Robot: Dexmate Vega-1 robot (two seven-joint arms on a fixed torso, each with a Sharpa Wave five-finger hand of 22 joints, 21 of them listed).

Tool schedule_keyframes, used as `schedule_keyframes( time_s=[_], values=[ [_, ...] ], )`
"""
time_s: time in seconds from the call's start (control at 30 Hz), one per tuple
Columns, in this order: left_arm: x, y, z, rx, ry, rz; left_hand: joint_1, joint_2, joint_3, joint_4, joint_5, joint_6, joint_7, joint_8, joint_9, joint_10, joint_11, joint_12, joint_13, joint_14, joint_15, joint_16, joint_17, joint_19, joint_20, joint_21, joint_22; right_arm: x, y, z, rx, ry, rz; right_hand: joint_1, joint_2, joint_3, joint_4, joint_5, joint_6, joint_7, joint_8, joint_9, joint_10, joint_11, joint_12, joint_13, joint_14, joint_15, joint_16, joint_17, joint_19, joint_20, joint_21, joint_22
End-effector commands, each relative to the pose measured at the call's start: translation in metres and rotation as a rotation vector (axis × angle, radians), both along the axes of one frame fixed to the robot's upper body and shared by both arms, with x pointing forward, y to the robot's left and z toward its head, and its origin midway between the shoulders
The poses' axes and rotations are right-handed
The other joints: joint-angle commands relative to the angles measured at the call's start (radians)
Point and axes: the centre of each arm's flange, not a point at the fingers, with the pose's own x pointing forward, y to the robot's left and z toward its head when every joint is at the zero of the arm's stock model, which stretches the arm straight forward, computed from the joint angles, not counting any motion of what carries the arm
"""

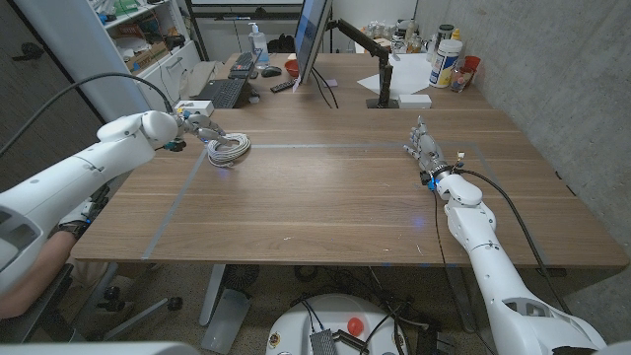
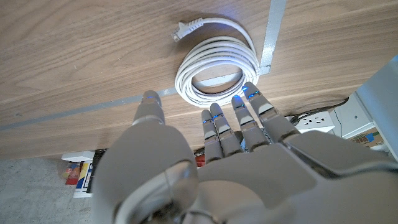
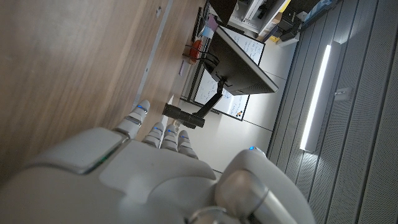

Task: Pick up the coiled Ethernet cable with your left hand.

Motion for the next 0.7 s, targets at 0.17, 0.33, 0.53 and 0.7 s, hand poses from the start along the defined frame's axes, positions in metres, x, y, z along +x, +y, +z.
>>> schedule_keyframes(
  time_s=[0.17, 0.33, 0.53, 0.7],
  values=[
    [0.0113, 0.0002, -0.0022, -0.009, 0.015, -0.005, -0.004, 0.005, -0.003, 0.005, -0.004, 0.013, 0.0, -0.002, 0.004, 0.012, 0.002, -0.001, 0.004, 0.01, -0.116, -0.003, 0.002, 0.004, 0.006, -0.004, 0.003, 0.0006, 0.0003, 0.0006, -0.004, 0.006, 0.006, 0.006, 0.005, -0.007, -0.001, -0.003, -0.011, 0.0, 0.006, 0.002, -0.004, 0.004, 0.006, 0.003, -0.003, 0.004, 0.005, 0.003, 0.002, 0.008, 0.005, 0.004],
    [0.0152, 0.0008, -0.0044, -0.019, 0.018, 0.002, -0.003, 0.005, -0.004, 0.005, -0.005, 0.014, -0.001, -0.002, 0.004, 0.012, 0.004, -0.002, 0.005, 0.009, -0.118, -0.004, 0.002, 0.005, 0.005, -0.004, 0.003, 0.0005, 0.0007, 0.0008, -0.001, 0.007, 0.007, 0.006, 0.006, -0.007, -0.001, -0.003, -0.011, 0.0, 0.006, 0.002, -0.003, 0.002, 0.007, 0.003, -0.003, 0.004, 0.005, 0.003, 0.003, 0.007, 0.005, 0.004],
    [0.0171, 0.0, -0.0027, -0.018, 0.018, -0.001, 0.0, 0.007, -0.003, 0.004, -0.004, 0.018, 0.0, -0.001, 0.004, 0.018, 0.003, -0.001, 0.006, 0.013, -0.119, -0.003, 0.002, 0.009, 0.004, -0.003, 0.003, 0.0006, 0.0003, 0.0005, -0.001, 0.005, 0.007, 0.007, 0.006, -0.008, -0.001, -0.003, -0.011, 0.0, 0.005, 0.002, -0.003, 0.004, 0.007, 0.003, -0.003, 0.003, 0.005, 0.003, 0.003, 0.008, 0.006, 0.004],
    [0.0176, -0.0003, -0.0008, -0.019, 0.016, -0.003, 0.032, 0.017, 0.009, -0.01, -0.002, 0.029, -0.002, 0.003, 0.004, 0.023, 0.001, -0.001, 0.007, 0.018, -0.122, -0.003, -0.001, 0.015, 0.002, -0.001, 0.003, 0.0005, -0.0001, 0.0005, -0.001, 0.002, 0.006, 0.007, 0.007, -0.008, -0.001, -0.003, -0.011, -0.001, 0.006, 0.002, -0.003, 0.004, 0.007, 0.003, -0.004, 0.003, 0.005, 0.003, 0.003, 0.007, 0.006, 0.004]
  ],
)
